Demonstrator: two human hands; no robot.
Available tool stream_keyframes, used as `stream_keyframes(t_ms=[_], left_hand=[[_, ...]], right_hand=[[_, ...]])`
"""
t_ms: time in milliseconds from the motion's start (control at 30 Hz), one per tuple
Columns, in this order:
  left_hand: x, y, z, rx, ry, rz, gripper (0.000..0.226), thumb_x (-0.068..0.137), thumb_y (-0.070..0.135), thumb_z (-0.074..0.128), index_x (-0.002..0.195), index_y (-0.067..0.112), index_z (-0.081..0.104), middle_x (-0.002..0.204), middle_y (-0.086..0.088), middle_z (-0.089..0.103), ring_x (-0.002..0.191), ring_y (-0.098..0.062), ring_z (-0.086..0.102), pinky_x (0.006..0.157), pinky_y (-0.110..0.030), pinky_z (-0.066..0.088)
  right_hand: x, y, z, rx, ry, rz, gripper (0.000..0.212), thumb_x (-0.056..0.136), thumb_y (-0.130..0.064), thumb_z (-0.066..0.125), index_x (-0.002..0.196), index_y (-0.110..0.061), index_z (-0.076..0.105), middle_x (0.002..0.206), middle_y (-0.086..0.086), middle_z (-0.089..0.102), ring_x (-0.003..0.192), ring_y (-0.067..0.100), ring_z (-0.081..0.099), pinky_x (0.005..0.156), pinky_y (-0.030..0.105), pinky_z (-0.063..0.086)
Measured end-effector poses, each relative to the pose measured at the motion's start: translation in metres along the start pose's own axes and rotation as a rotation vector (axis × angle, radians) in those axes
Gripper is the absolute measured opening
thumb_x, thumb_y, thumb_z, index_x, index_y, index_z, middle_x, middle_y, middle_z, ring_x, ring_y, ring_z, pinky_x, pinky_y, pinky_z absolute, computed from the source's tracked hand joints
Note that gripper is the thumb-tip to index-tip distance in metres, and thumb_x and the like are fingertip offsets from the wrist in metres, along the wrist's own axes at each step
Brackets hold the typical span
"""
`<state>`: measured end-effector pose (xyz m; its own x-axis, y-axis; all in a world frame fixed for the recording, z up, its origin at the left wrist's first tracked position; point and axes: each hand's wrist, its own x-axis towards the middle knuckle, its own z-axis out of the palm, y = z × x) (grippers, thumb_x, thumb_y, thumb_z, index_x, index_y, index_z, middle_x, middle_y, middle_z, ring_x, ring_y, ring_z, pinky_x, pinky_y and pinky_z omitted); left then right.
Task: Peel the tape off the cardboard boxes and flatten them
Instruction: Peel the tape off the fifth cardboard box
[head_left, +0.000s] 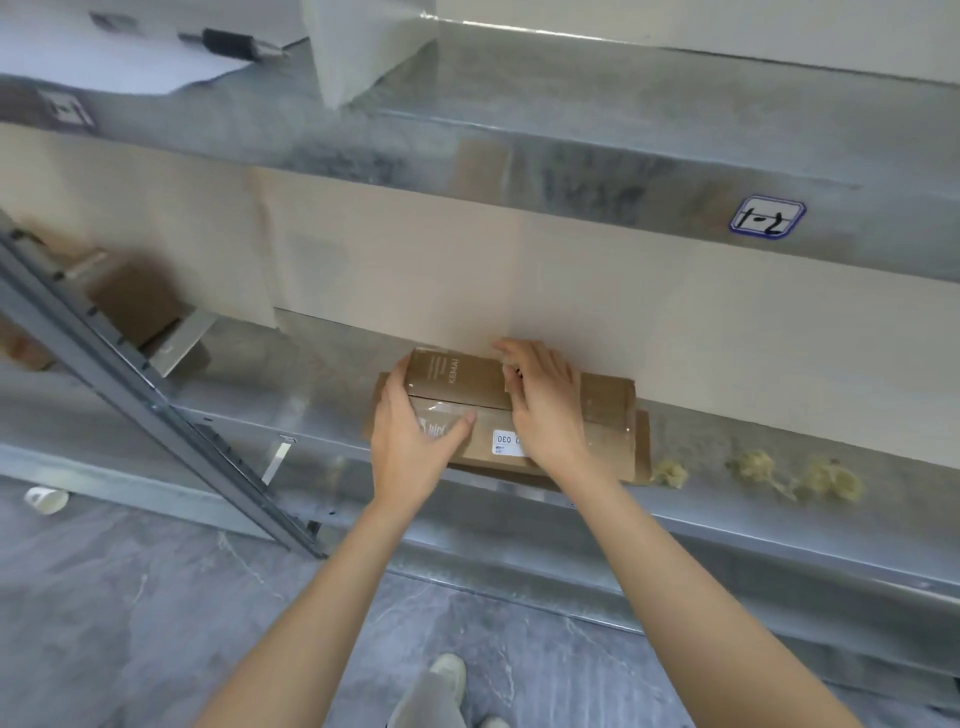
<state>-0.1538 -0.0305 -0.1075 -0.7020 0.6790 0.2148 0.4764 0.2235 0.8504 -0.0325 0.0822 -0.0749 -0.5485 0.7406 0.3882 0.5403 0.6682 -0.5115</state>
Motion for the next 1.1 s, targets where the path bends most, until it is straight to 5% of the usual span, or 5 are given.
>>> stream_keyframes(t_ms=[200,400,567,900,1100], left_hand=[[0.004,-0.009,-0.015,-0.198,-0.079,-0.044,0.083,0.073,0.035,0.077,0.144,0.024,0.036,0.136,0.016,0.048,0.127,-0.004,0.049,0.108,-0.032,0.041],[0.054,-0.005,-0.038,-0.136,-0.196,-0.081,0.053,0.079,0.048,0.059,0.125,0.022,0.058,0.117,0.011,0.064,0.114,-0.012,0.06,0.101,-0.037,0.047],[0.081,0.007,-0.034,-0.086,-0.413,-0.053,0.024,0.091,0.032,0.063,0.114,0.026,0.064,0.106,0.007,0.069,0.105,-0.006,0.062,0.088,-0.022,0.044],[0.096,0.019,-0.038,-0.138,-0.309,0.014,0.024,0.088,0.006,0.067,0.087,0.029,0.068,0.082,0.007,0.065,0.078,-0.013,0.066,0.069,-0.03,0.051],[0.097,0.02,-0.058,-0.118,-0.217,0.048,0.03,0.092,0.002,0.059,0.085,0.029,0.067,0.084,0.006,0.068,0.081,-0.018,0.067,0.084,-0.035,0.052]], right_hand=[[-0.001,-0.006,0.014,-0.164,-0.091,-0.117,0.044,0.095,-0.047,0.05,0.134,-0.024,0.051,0.134,-0.004,0.054,0.119,0.022,0.051,0.099,0.035,0.035],[-0.004,-0.003,0.017,-0.222,-0.082,-0.131,0.046,0.096,-0.05,0.047,0.135,-0.026,0.05,0.135,-0.004,0.052,0.12,0.019,0.05,0.099,0.033,0.033],[-0.007,-0.003,0.019,-0.245,-0.053,-0.136,0.046,0.096,-0.052,0.044,0.132,-0.024,0.052,0.133,-0.003,0.054,0.114,0.022,0.053,0.099,0.034,0.035],[-0.008,0.0,0.02,-0.242,-0.025,-0.144,0.044,0.096,-0.051,0.047,0.13,-0.024,0.053,0.131,-0.004,0.055,0.112,0.02,0.054,0.098,0.035,0.037],[-0.007,0.001,0.02,-0.239,-0.028,-0.151,0.043,0.096,-0.051,0.048,0.129,-0.025,0.053,0.131,-0.005,0.055,0.112,0.02,0.054,0.098,0.034,0.036]])
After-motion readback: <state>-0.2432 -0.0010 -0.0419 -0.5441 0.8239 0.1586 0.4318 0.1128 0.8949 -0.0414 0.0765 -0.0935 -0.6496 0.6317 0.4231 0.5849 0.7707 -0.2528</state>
